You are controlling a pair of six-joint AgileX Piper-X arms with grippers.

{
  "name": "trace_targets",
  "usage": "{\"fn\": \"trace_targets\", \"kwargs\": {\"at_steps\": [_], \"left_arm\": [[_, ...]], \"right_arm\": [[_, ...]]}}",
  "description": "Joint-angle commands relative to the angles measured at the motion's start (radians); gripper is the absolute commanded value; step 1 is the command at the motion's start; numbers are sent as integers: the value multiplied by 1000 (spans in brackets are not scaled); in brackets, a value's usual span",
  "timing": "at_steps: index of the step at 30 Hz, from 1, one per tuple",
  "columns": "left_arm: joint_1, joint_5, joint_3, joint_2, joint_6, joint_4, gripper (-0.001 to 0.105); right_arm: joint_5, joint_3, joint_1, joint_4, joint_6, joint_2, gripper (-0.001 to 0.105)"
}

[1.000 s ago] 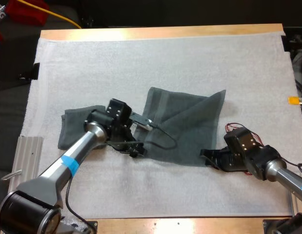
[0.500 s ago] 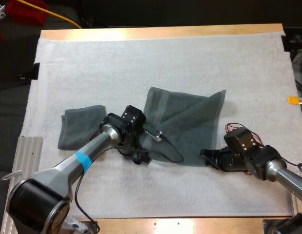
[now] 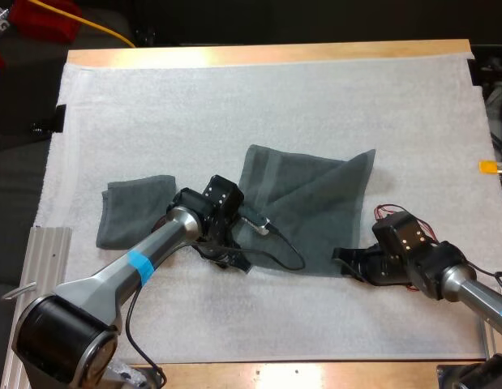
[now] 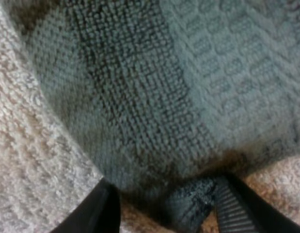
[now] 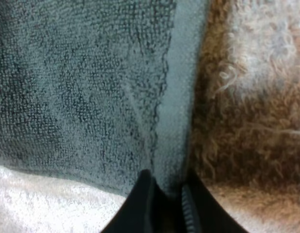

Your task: Pick towel from pile, fold and stack

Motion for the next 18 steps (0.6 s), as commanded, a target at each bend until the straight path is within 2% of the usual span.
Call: {"fn": "trace_targets", "kwargs": {"at_steps": [1,7,13,18], "left_arm": [[-3,-12,1,-3,-3,0,39],[-3,-12,1,-3,-3,0,11],[-3,-10,1,-3,-1,4,0],[-3,-25,1,-16,11,26,0]], "right_arm": [[-1,-1,-1,-3,-12,-9,1],[-1,-1,-1,-3,-12,-9,1],[-1,-1,-1,-3,-12,-9,1],[-6,-1,-1,-3,-12,-9,1]]}}
